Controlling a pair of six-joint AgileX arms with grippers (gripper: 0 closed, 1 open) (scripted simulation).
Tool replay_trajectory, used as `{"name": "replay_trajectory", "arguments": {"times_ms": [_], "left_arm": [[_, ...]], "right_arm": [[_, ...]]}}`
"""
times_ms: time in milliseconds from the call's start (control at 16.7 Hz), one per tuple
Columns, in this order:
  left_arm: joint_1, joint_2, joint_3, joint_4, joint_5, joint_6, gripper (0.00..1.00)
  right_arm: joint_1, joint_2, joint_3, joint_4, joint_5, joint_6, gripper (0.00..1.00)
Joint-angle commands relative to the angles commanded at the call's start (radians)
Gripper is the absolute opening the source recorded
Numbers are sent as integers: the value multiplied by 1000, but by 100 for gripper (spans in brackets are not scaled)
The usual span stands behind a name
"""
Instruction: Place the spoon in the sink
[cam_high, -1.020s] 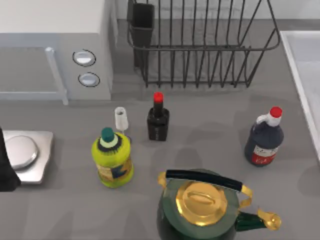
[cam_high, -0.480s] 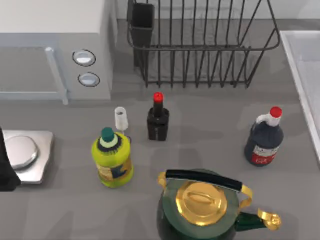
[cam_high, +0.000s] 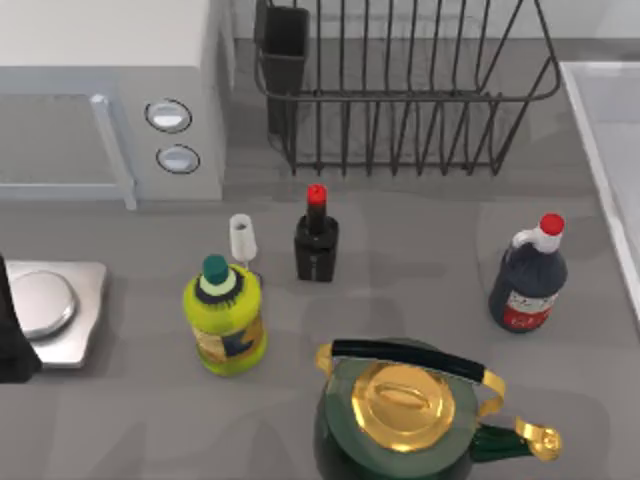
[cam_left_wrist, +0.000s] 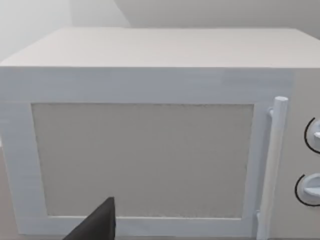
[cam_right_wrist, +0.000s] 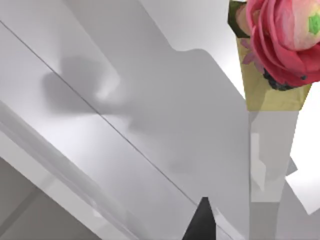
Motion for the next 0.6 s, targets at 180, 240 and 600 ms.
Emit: {"name": "replay_trajectory", "arguments": {"times_ms": [180,240,600], "left_arm": [[0,0,0,0,0,0,100],[0,0,0,0,0,0,100],[0,0,0,0,0,0,100]], "right_arm": [[-6,-2,-5,5,-1,1,0],[-5,-10,-19,18,-1,1,0],[3,-95,-302,200,-2,-2,0]]}}
